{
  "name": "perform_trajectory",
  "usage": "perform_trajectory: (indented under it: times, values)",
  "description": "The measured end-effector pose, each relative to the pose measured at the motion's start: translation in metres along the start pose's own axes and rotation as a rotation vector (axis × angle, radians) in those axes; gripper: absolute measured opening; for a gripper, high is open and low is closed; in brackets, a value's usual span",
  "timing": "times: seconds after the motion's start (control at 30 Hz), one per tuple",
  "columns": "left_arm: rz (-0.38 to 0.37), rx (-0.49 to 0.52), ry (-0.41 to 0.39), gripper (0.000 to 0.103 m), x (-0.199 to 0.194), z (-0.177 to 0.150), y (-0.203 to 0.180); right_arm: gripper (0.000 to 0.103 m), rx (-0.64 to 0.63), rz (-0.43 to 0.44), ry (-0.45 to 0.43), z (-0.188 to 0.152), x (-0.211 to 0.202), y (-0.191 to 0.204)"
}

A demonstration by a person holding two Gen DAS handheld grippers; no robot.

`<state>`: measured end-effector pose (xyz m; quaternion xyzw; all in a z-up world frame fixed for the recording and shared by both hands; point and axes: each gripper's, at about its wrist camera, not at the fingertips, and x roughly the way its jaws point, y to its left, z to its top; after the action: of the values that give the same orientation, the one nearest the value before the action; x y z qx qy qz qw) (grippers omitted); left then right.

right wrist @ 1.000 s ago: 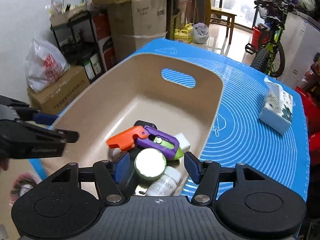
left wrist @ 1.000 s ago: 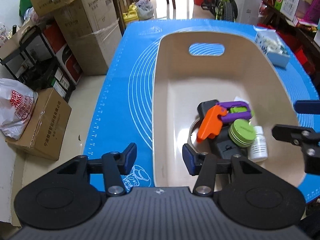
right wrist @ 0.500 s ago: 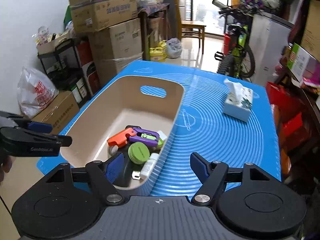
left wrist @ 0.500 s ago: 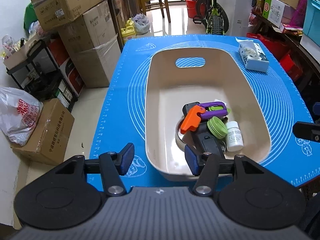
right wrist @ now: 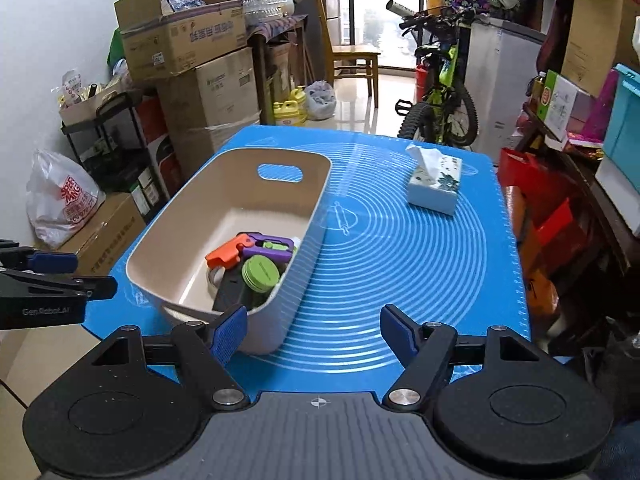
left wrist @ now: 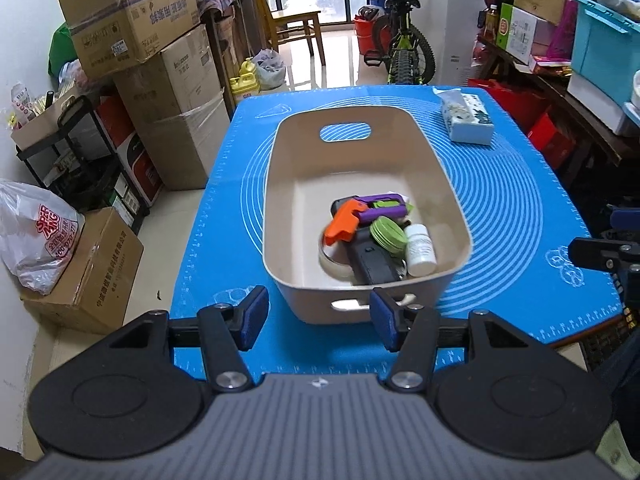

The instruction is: Organize rigid objects

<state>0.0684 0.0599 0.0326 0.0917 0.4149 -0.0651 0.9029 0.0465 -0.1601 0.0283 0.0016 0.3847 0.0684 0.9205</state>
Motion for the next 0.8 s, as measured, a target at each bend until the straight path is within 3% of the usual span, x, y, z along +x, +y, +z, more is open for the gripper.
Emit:
perform_trajectory:
  times: [0.53, 0.8]
  values:
    - [-0.018, -0.001, -0.033, 0.057, -0.048, -0.04, -0.017, 0.078, 0.026, 0.003, -0.054, -0.046, -0.056, 0.001]
    - [-0.03, -0.02, -0.032, 0.057, -0.062, -0.053, -0.019, 0.078, 0.02, 0.02, -0.031, -0.057, -0.068, 0.005]
